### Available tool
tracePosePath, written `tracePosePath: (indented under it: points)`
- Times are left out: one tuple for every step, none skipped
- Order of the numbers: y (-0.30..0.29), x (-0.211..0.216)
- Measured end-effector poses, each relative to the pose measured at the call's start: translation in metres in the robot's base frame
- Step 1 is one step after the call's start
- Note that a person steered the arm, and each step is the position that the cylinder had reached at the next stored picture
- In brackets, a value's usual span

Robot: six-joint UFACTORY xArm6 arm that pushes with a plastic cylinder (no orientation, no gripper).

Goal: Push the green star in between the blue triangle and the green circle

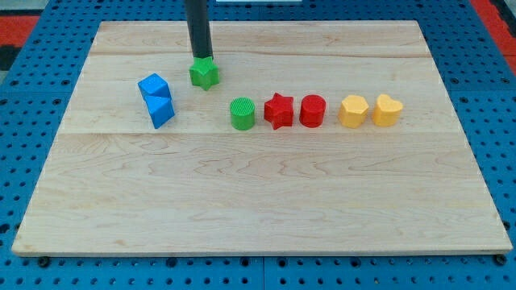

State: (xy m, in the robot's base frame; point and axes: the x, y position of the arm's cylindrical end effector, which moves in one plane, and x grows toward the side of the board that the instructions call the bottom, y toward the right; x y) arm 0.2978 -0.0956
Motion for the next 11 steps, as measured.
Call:
tracePosePath:
  points:
    - [0.000,0.028]
    - [0.000,0.039]
    - [0.009,0.029]
    - [0.041,0.026]
    - [0.033,0.033]
    - [0.012,0.044]
    - [0.011,0.050]
    - [0.000,0.047]
    - [-0.020,0.049]
    - [-0.020,0.070]
    - [-0.020,0.084]
